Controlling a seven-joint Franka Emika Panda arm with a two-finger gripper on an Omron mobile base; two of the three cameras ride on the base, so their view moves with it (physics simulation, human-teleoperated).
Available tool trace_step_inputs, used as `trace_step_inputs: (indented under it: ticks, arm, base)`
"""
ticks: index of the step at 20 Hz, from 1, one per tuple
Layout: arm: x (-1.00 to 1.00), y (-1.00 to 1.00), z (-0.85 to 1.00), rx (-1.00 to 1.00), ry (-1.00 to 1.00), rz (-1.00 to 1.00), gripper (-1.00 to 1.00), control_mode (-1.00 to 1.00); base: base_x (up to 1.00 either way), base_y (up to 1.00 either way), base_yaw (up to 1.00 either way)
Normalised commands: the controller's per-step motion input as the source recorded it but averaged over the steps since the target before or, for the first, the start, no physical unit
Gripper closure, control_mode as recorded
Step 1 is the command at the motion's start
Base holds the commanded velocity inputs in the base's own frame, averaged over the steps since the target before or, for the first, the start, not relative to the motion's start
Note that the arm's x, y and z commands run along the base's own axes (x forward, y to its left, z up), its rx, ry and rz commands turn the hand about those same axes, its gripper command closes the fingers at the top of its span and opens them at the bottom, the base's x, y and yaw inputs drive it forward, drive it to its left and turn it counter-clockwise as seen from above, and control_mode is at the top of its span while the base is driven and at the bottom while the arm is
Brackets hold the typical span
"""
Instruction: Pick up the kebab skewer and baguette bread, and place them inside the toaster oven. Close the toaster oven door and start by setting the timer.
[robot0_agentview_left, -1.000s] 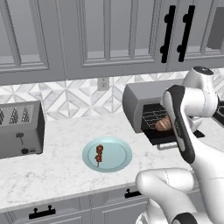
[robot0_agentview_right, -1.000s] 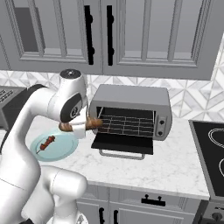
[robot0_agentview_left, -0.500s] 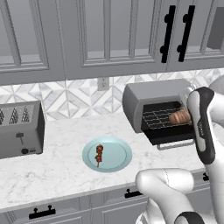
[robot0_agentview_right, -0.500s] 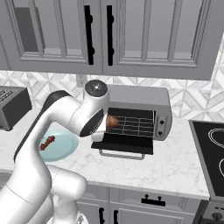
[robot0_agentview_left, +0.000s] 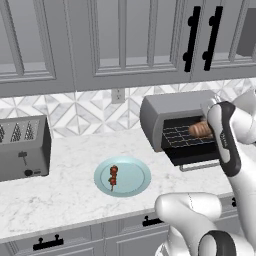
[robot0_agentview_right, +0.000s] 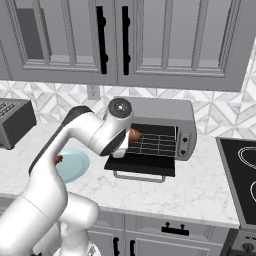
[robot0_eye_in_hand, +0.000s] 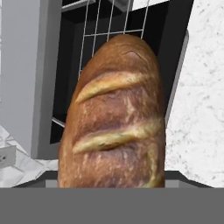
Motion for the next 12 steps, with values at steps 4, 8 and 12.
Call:
trace_step_inputs:
  ticks: [4, 8, 12]
  arm:
    - [0.47, -0.23, -0.35, 0.03, 0.0, -0.06, 1.0, -1.0]
    - [0.5, -0.17, -0.2, 0.01, 0.0, -0.05, 1.0, -1.0]
    - [0.41, 0.0, -0.23, 0.0, 0.0, 0.0, 1.0, -1.0]
  base:
    - [0.0, 0.0, 0.0]
    - [0.0, 0.0, 0.0]
    - [0.0, 0.0, 0.0]
